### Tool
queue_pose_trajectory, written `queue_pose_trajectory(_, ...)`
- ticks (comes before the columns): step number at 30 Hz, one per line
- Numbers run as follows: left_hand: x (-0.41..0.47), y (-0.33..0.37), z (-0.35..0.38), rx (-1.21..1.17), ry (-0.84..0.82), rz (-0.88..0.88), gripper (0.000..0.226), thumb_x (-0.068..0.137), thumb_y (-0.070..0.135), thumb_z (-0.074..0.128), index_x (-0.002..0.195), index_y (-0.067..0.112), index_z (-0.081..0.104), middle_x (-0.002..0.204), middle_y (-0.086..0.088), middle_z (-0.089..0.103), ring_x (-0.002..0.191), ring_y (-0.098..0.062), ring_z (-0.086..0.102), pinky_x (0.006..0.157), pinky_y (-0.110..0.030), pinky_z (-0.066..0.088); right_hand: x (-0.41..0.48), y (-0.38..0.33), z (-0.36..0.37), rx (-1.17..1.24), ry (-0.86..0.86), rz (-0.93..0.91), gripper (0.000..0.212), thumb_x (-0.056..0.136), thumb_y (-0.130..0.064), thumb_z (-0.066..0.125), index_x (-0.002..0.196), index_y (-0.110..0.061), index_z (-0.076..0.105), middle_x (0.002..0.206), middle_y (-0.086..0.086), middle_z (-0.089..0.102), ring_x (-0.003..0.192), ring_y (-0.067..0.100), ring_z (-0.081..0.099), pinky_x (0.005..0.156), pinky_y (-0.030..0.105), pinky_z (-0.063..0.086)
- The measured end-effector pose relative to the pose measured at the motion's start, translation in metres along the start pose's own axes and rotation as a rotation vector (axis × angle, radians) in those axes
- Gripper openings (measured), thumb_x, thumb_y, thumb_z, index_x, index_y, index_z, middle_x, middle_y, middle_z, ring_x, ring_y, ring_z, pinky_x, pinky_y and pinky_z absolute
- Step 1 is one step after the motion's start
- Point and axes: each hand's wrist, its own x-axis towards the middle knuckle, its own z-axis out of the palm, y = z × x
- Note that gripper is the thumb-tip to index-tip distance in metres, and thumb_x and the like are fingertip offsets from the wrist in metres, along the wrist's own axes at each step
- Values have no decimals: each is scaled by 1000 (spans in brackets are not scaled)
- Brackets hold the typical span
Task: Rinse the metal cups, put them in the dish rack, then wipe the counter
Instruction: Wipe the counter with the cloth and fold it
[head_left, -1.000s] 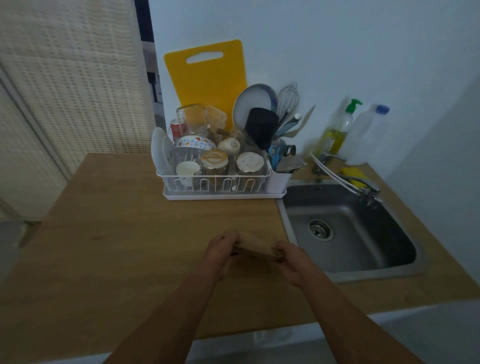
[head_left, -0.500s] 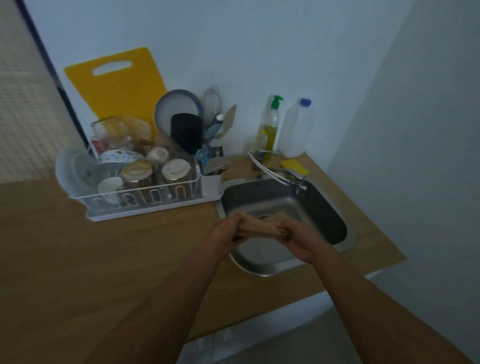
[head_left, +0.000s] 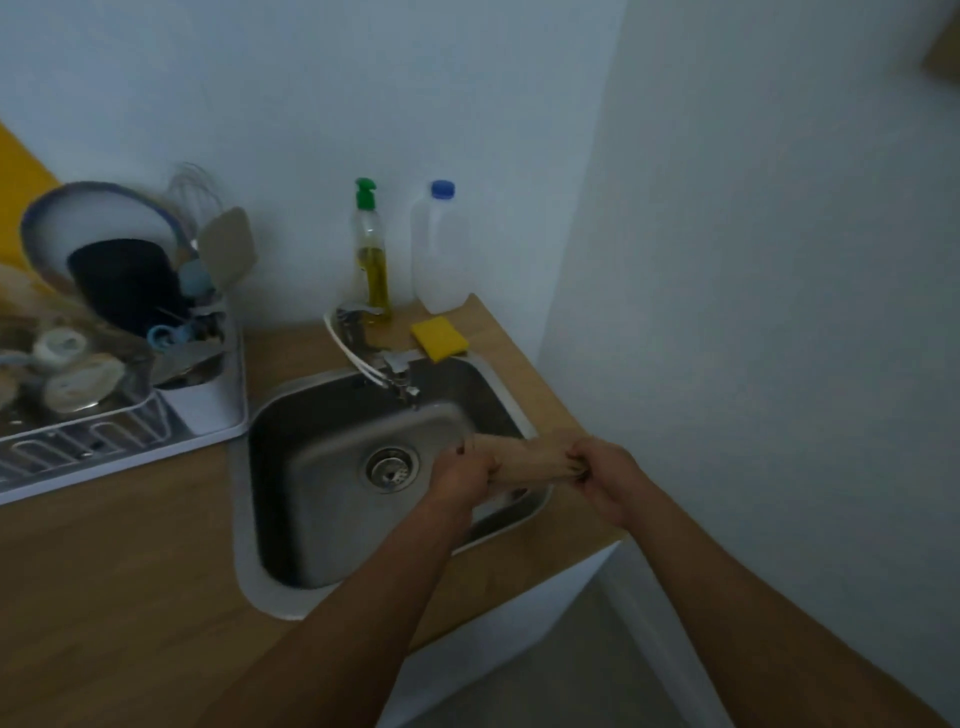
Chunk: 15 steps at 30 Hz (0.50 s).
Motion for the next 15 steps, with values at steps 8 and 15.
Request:
queue_pose_trajectory(8,15,-66,62,285,-104,-15,20,85,14,56,99,11,71,107,-15,71,97,-30,66,91,-48,55,36,28,-97,-465,65,-2,22,85,-2,58,102,5,71,85,11,69,78,22,60,69,35,48)
queue_pose_trajectory(15,24,-85,65,396,-32,-22,16,82,30,59,87,15,57,90,-12,69,87,-28,69,77,-42,59,38,51,-104,-1070,279,-233,31,87,-31,51,90,-9,73,97,18,68,96,33,63,78,35,48)
